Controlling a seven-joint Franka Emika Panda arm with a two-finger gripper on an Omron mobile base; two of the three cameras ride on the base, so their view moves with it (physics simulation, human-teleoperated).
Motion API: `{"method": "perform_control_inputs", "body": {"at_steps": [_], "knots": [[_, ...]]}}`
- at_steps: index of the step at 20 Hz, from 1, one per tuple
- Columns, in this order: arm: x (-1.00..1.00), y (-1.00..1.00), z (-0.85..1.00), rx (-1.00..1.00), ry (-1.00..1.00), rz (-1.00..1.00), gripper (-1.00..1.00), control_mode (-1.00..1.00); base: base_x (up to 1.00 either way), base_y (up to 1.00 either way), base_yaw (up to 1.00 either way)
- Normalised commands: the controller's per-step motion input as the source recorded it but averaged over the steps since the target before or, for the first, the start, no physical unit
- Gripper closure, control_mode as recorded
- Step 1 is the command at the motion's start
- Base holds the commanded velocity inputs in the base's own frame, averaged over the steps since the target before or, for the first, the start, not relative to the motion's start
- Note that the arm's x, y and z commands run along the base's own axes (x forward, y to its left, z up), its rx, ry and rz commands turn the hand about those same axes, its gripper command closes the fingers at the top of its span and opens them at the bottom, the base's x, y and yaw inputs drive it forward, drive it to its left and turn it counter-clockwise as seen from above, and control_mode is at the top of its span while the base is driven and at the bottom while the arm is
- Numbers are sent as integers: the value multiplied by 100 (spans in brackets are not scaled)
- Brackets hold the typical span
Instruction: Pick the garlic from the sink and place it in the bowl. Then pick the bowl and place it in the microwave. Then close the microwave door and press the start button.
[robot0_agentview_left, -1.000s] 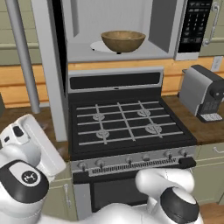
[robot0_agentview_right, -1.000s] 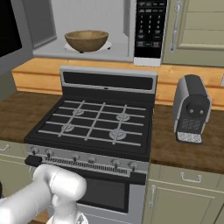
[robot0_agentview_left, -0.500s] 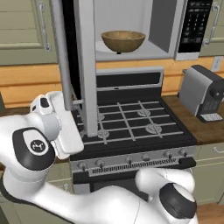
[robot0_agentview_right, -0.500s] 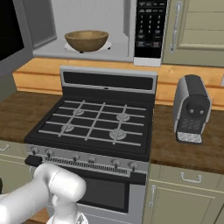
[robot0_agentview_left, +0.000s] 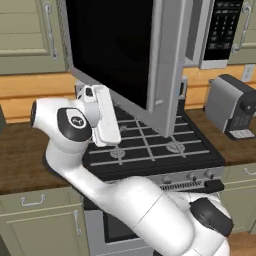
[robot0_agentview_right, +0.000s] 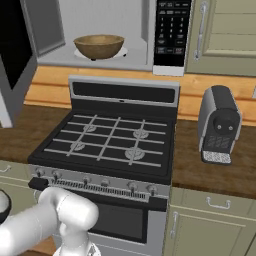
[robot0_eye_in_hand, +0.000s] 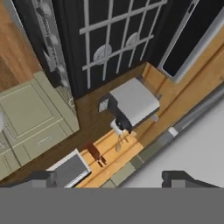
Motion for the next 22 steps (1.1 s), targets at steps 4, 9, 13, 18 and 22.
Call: {"method": "perform_control_inputs", "body": {"at_steps": [4,9,13,18,22], "knots": [[100,-62,0,0,4,-18,-100,-100,0,0,0],[100,-53,1,0,0,-6,-100,-100,0,0,0],[100,-43,1,0,0,1,-100,-100,0,0,0],[100,-26,1,0,0,4,-100,-100,0,0,0],[100,-10,4,0,0,7,-100,-100,0,0,0]]}}
